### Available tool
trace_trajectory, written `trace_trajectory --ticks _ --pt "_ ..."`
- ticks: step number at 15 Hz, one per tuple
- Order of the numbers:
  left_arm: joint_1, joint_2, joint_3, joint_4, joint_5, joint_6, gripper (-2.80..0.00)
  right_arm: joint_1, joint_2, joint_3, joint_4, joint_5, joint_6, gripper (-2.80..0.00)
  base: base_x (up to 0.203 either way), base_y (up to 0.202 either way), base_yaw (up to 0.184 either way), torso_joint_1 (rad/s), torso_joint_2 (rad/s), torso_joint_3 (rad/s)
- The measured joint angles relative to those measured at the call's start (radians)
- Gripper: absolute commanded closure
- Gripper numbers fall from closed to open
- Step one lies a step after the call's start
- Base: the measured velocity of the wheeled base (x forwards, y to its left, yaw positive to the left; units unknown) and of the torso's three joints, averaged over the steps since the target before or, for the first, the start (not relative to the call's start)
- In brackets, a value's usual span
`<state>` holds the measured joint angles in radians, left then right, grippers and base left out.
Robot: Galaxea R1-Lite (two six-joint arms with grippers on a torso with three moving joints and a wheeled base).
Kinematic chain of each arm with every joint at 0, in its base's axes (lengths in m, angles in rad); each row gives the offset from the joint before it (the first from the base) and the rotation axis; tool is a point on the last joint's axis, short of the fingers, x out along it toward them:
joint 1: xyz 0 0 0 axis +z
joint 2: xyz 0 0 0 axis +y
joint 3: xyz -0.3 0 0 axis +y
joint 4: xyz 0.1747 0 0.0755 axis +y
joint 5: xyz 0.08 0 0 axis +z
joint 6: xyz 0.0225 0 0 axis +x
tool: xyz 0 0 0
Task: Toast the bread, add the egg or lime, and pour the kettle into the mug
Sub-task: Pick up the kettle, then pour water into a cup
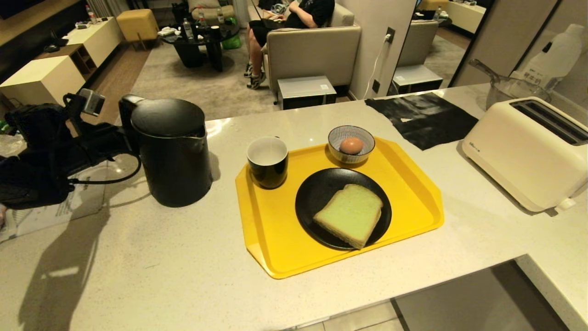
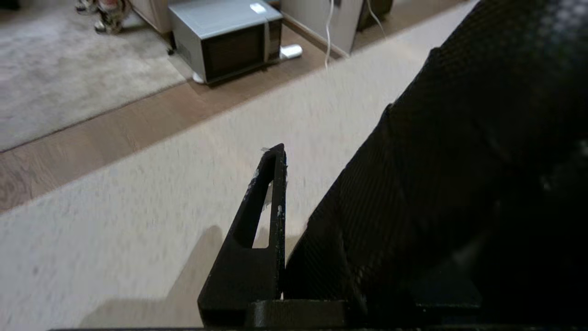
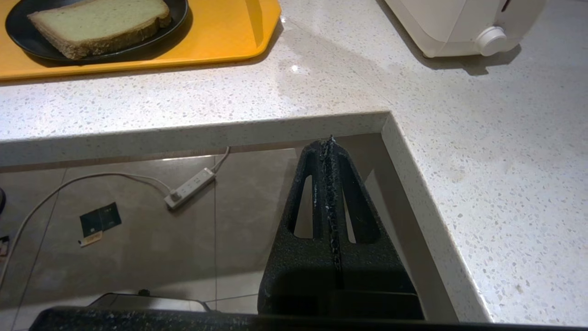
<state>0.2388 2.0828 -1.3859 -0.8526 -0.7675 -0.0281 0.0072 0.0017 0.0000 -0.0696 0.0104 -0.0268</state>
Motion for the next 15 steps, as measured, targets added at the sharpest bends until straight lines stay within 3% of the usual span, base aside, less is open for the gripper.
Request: trace_trajectory --ticks 3,15 --pt "-0.024 0.018 -0.074 -0.01 0.047 -0.031 0.0 0.0 0.0 0.0 0.0 0.0 0.0 0.0 0.0 0.0 0.0 0.0 0.0 0.0" --pt "-0.026 0.036 -0.242 0.097 0.041 -0.031 0.0 0.0 0.0 0.0 0.0 0.0 0.0 0.0 0.0 0.0 0.0 0.0 0.0 0.0"
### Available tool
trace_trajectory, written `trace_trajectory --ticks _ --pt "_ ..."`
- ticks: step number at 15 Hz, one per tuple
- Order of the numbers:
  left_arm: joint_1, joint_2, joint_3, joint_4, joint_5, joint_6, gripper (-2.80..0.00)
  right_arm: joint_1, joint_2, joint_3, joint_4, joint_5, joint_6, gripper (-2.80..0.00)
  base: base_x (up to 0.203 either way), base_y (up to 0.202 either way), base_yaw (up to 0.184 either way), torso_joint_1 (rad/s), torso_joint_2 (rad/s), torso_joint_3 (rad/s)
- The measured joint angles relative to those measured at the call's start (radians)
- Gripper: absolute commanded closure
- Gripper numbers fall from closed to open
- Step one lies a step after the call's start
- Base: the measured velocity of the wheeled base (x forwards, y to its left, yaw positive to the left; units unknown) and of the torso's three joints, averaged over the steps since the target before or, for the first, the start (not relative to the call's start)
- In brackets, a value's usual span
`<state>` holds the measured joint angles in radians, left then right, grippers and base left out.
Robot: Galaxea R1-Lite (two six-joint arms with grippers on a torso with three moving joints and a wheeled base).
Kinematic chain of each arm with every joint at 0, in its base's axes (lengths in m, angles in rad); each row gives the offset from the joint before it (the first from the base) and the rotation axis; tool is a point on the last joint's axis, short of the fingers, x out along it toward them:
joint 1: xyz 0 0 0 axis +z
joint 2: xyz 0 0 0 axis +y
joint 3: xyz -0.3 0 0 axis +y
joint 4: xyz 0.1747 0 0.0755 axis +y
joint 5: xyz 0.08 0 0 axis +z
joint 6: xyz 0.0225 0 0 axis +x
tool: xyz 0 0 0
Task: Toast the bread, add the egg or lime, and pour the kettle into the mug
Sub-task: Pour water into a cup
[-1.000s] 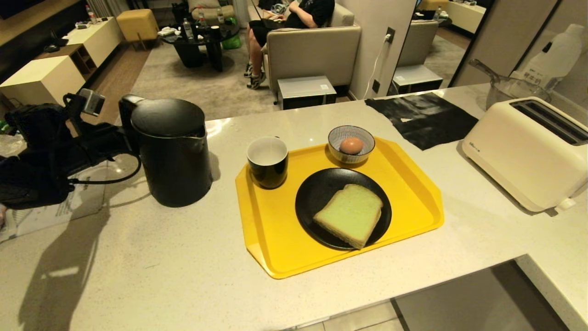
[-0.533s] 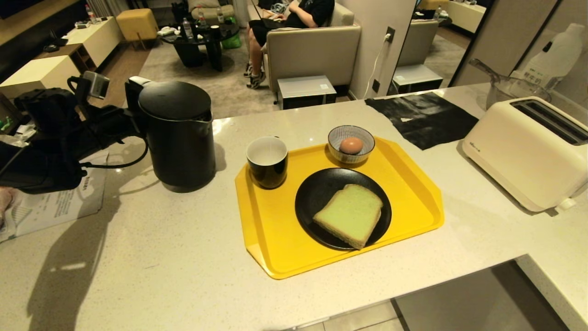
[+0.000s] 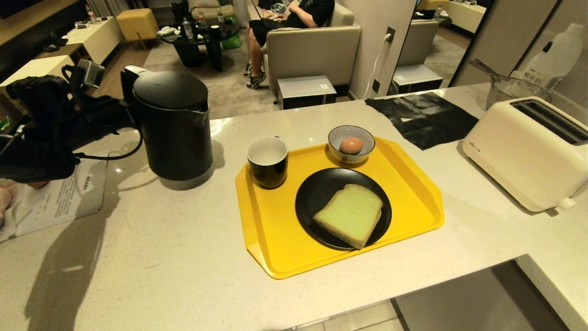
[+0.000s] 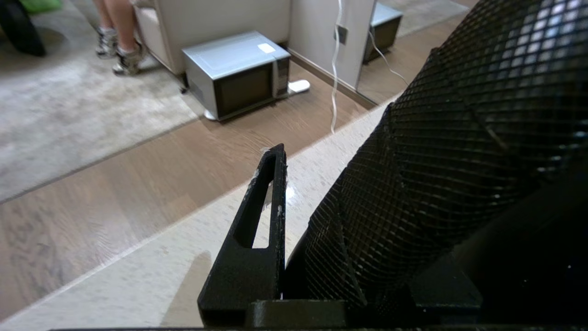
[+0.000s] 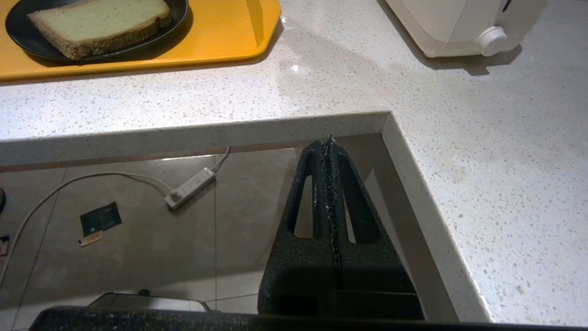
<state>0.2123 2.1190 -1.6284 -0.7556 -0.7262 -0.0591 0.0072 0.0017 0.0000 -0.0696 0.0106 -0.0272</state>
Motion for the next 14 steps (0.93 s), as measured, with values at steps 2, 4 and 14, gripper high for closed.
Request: trace_trajectory --ticks 2,4,14 --pt "0.0 -0.005 -0.016 0.016 0.006 0.007 0.0 0.0 0.0 0.0 0.0 0.0 0.0 0.0 0.0 0.0 0.0 0.0 0.0 0.0" --pt "-0.002 -0.005 -0.044 0.076 0.026 0.025 0.0 0.0 0.0 0.0 0.0 0.0 0.0 0.0 0.0 0.0 0.0 0.0 0.0 0.0" --pt "-0.025 0.01 -0.156 0.266 0.164 0.199 0.0 0.0 0.0 0.0 0.0 0.0 0.0 0.0 0.0 0.0 0.0 0.0 0.0 0.0"
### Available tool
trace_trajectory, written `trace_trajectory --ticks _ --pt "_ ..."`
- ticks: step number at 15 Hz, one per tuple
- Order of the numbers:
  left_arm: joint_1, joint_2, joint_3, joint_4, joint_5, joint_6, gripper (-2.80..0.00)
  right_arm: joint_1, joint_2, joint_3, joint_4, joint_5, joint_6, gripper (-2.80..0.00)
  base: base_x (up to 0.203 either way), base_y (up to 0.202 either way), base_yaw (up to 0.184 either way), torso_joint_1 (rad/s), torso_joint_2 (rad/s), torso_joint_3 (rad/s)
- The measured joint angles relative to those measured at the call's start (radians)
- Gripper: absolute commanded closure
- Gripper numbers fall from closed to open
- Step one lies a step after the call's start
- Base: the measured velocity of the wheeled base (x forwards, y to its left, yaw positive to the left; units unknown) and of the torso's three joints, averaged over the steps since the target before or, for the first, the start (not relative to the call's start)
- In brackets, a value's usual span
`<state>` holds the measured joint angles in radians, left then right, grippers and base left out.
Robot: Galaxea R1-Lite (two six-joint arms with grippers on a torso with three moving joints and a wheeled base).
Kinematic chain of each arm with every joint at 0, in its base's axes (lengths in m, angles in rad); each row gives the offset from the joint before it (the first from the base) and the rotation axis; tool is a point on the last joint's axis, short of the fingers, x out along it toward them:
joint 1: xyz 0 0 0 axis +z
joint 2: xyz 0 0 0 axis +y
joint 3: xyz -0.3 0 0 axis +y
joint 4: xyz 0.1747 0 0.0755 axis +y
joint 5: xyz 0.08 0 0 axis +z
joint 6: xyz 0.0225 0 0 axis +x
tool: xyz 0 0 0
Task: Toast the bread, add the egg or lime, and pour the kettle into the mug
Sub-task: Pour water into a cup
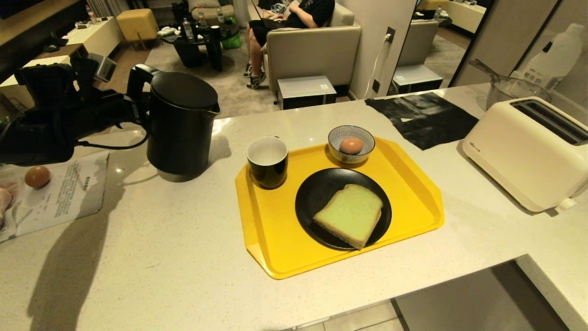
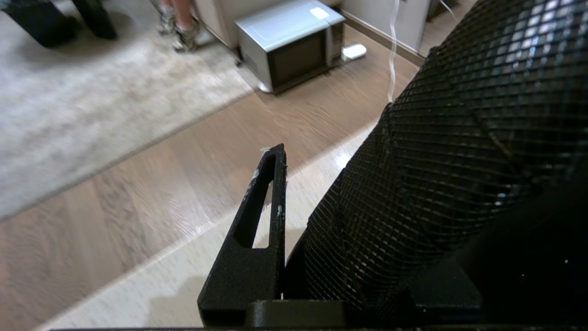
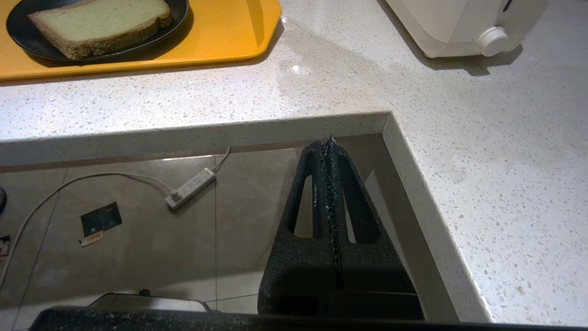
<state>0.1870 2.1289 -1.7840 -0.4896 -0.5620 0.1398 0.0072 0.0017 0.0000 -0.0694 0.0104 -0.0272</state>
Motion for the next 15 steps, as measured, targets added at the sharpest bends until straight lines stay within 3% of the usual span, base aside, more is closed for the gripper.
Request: trace_trajectory --ticks 6,15 --pt "-0.019 0.048 -0.134 -0.001 0.029 0.057 0.0 0.0 0.0 0.0 -0.001 0.0 0.0 0.0 0.0 0.0 0.0 0.0 0.0 0.0" --pt "-0.098 0.065 -0.167 -0.001 0.033 0.075 0.0 0.0 0.0 0.0 0.0 0.0 0.0 0.0 0.0 0.0 0.0 0.0 0.0 0.0"
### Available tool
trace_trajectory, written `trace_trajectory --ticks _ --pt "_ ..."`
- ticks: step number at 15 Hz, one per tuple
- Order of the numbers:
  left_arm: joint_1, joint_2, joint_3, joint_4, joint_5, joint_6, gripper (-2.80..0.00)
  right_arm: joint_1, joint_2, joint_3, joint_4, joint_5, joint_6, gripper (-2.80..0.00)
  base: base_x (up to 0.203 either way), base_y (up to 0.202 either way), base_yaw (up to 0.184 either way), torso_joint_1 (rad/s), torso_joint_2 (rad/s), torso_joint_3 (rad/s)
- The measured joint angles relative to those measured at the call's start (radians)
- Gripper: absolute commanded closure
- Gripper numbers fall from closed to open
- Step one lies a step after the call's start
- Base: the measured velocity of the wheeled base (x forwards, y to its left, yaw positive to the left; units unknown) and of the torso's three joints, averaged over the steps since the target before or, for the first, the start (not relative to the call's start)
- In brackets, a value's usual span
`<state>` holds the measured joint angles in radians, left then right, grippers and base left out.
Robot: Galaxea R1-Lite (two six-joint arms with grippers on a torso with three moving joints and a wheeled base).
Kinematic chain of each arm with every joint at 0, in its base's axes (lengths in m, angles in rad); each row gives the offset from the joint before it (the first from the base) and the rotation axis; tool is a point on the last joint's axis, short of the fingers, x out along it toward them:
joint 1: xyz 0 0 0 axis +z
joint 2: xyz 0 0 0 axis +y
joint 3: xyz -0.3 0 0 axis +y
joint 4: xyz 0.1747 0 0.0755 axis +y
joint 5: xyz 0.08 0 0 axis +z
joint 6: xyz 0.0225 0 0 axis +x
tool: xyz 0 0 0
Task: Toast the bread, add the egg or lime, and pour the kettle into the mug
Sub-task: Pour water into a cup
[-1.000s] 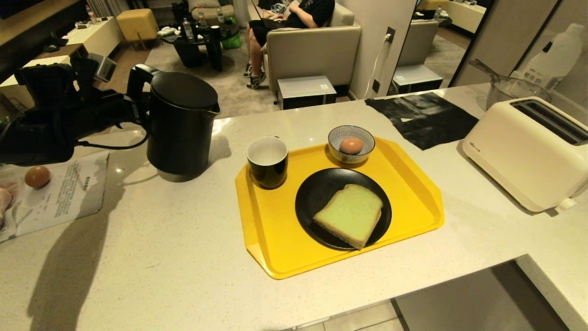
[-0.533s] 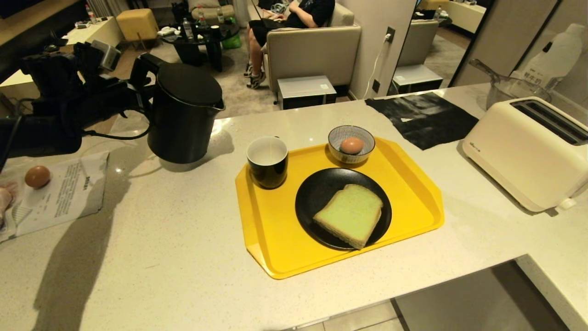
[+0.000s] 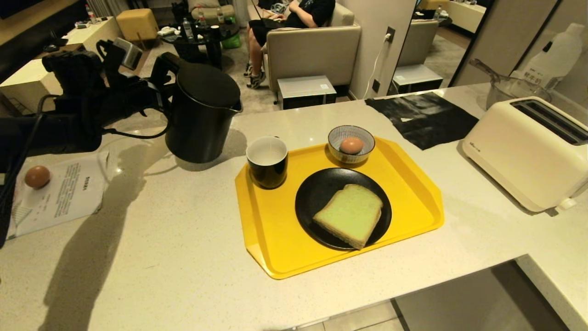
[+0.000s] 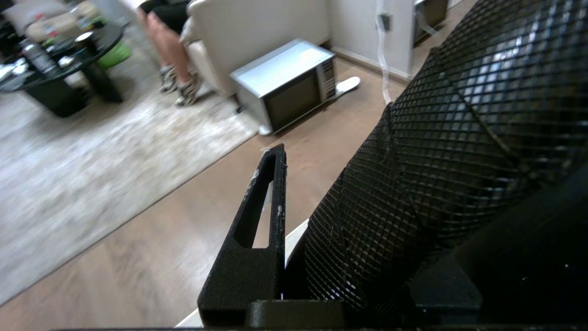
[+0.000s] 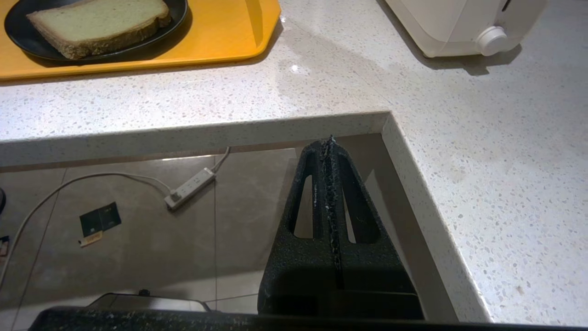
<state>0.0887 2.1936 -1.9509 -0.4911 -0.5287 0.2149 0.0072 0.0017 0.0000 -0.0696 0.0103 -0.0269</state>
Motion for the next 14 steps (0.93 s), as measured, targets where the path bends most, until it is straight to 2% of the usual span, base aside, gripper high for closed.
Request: trace_trajectory --ticks 8,14 --pt "-0.022 -0.026 -0.007 0.005 0.021 0.017 0.0 0.0 0.0 0.0 0.0 0.0 0.0 0.0 0.0 0.0 0.0 0.0 0.0 0.0" --pt "-0.019 -0.096 -0.007 0.054 0.023 0.017 0.0 0.0 0.0 0.0 0.0 0.0 0.0 0.0 0.0 0.0 0.0 0.0 0.0 0.0"
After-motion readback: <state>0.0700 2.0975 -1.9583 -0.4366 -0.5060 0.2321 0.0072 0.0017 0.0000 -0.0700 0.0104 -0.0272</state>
